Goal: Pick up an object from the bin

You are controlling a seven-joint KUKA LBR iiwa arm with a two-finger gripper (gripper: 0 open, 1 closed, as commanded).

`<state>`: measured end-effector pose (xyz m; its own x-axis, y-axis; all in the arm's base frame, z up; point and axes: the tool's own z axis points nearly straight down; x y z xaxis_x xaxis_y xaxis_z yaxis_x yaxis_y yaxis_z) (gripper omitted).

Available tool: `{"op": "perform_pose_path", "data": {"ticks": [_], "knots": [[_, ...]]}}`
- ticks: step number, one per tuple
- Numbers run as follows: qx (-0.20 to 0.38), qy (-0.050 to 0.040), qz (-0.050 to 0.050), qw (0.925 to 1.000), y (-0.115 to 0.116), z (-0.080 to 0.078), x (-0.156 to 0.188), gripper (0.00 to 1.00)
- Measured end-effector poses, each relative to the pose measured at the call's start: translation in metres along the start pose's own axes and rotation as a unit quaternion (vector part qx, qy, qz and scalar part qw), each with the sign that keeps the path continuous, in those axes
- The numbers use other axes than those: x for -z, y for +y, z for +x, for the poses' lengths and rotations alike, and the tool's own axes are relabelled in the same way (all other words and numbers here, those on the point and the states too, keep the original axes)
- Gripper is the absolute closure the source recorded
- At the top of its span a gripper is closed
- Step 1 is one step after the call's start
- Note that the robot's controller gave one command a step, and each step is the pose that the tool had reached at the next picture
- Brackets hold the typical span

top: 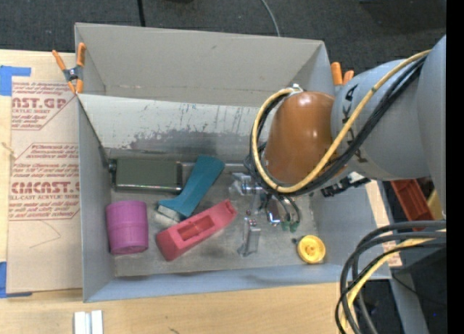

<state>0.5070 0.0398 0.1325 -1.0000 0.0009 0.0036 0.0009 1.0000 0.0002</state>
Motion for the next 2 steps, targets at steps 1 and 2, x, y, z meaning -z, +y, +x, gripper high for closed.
{"op": "perform_pose_path", "data": {"ticks": [1, 2], "knots": [[0.000, -0.0020, 0.000, 1.0000, 0.000, -0.001, 0.003, 0.00], [0.027, -0.0066, 0.001, 0.9996, 0.024, -0.002, -0.025, 0.00]]}}
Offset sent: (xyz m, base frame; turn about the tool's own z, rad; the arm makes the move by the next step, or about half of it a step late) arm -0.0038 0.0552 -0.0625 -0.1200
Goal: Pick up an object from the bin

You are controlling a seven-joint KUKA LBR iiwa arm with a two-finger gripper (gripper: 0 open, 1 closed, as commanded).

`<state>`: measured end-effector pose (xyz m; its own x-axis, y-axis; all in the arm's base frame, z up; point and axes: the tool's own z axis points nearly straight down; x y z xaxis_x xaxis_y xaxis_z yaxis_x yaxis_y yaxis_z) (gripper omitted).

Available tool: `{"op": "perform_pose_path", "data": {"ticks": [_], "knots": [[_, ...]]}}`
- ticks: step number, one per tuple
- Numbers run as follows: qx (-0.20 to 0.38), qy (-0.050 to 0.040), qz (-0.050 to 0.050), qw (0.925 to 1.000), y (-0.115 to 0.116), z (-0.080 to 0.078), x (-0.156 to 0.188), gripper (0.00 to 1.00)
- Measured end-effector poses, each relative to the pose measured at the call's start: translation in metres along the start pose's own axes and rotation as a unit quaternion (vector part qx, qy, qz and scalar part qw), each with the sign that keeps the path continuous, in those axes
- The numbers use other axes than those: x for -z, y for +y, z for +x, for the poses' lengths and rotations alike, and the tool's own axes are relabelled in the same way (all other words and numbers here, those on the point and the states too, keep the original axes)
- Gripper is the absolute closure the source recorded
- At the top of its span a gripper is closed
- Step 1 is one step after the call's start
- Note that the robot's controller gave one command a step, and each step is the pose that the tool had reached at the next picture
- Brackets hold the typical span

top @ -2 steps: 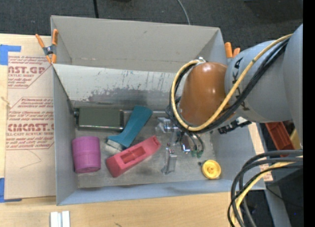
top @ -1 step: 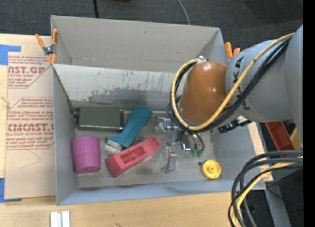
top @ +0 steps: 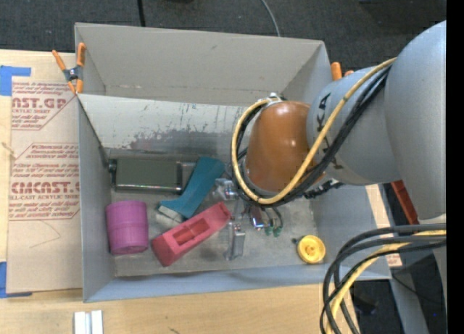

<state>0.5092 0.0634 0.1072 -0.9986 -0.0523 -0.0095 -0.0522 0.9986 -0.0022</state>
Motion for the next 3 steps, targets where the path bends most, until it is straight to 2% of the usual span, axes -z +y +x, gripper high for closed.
{"op": "perform_pose_path", "data": {"ticks": [1, 2, 3], "knots": [[-0.005, 0.0125, 0.005, 0.9999, 0.037, 0.007, -0.030, 0.00], [-0.064, -0.0050, 0.004, 0.9979, 0.047, 0.008, -0.030, 1.00], [-0.064, -0.0050, 0.004, 0.9979, 0.047, 0.008, -0.030, 1.00]]}}
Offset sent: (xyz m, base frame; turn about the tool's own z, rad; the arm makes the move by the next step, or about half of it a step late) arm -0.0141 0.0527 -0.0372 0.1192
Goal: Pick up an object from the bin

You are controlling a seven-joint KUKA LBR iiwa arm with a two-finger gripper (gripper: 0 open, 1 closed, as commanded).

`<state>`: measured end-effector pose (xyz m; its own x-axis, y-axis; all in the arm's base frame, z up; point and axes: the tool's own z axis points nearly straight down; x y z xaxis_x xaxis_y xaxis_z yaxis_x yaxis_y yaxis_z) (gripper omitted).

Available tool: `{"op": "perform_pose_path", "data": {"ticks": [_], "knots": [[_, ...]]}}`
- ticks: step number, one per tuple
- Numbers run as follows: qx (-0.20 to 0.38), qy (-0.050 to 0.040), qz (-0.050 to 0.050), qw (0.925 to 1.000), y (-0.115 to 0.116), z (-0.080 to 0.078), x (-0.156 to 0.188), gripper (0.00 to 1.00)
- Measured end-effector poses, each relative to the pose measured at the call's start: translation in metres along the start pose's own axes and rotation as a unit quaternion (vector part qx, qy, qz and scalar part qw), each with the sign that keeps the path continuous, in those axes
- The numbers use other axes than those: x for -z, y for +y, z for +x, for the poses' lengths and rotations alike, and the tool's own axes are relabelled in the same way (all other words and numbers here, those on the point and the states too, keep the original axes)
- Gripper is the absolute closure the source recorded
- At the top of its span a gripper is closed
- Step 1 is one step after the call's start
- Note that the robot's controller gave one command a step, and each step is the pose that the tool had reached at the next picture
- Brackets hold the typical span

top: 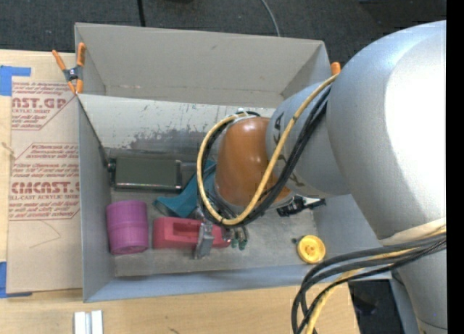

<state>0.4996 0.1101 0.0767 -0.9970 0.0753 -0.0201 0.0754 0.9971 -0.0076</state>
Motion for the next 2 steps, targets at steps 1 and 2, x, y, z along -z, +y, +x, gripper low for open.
{"op": "perform_pose_path", "data": {"ticks": [1, 2], "knots": [[-0.013, 0.0022, 0.001, 0.9999, 0.0104, 0.0020, 0.1156, 1.00], [-0.012, 0.0024, 0.001, 0.9999, 0.0105, 0.0021, 0.1156, 1.00]]}}
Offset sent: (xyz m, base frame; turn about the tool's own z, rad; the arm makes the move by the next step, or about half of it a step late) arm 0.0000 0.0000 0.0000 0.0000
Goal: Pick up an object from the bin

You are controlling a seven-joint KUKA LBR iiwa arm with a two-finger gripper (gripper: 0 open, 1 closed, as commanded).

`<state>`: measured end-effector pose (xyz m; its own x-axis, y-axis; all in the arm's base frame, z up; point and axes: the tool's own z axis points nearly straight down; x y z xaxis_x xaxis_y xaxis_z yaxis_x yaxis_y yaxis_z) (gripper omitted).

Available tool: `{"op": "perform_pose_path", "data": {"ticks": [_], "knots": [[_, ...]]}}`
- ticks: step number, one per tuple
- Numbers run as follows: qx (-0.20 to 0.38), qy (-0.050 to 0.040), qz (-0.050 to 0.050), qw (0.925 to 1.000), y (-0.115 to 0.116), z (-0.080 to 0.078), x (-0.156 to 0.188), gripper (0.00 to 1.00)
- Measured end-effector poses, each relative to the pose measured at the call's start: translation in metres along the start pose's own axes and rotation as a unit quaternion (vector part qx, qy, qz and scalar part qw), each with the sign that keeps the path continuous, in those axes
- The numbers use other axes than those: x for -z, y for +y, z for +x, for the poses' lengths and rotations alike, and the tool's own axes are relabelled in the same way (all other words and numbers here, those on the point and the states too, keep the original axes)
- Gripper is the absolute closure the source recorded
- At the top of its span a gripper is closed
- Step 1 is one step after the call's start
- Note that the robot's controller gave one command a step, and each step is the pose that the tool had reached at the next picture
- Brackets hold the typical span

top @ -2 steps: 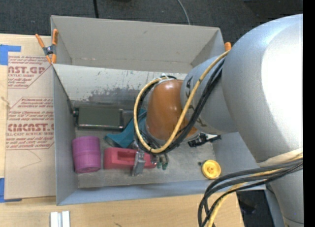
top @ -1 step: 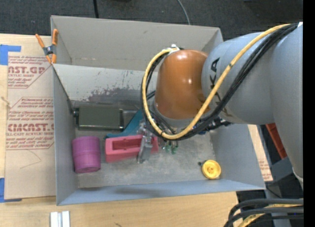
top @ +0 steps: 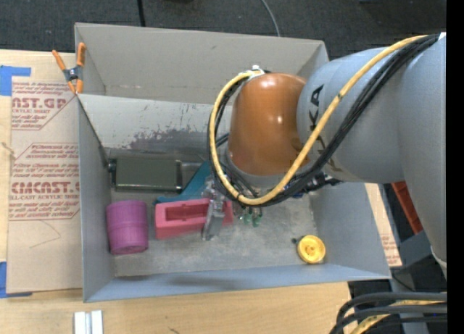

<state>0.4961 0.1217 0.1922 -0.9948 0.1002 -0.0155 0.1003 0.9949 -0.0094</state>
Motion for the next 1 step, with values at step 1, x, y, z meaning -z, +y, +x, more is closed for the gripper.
{"op": "perform_pose_path", "data": {"ticks": [1], "knots": [[-0.022, 0.0013, 0.001, 0.9998, -0.0087, -0.0191, 0.1392, 1.00]]}}
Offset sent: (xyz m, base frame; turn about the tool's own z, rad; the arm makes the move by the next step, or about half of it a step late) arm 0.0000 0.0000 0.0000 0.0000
